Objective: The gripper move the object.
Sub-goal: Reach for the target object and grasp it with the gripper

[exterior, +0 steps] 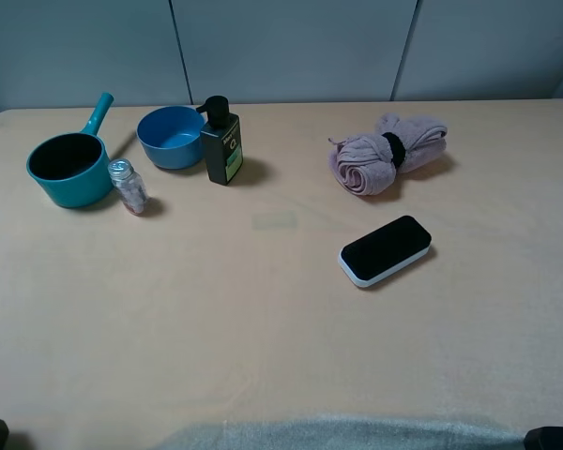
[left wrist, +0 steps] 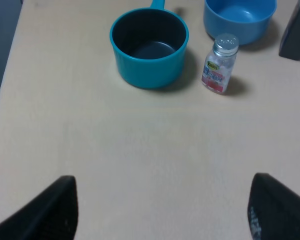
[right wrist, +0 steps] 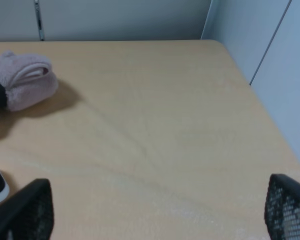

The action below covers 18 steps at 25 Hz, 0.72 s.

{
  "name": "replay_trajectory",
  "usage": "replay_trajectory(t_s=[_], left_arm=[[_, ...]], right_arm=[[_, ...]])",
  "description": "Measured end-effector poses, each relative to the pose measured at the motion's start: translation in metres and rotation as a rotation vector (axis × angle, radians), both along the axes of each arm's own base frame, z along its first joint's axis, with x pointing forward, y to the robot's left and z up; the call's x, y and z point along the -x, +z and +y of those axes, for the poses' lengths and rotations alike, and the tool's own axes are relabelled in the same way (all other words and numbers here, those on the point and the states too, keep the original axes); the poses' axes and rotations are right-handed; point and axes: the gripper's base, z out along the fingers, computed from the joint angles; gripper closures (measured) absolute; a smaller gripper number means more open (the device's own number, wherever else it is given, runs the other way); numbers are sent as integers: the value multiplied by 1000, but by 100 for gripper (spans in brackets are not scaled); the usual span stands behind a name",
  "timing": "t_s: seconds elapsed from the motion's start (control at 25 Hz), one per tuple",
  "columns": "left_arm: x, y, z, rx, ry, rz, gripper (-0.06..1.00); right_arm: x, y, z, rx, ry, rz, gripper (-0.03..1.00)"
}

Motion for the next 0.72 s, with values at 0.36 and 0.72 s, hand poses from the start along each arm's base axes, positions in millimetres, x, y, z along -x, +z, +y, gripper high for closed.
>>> replay_trajectory(t_s=[0.36, 0.72], left_arm=[[0, 0, 0, 0, 0, 0, 18], [0, 0, 0, 0, 0, 0, 18]], right_arm=[[0, 0, 0, 0, 0, 0, 33], [0, 0, 0, 0, 0, 0, 33]])
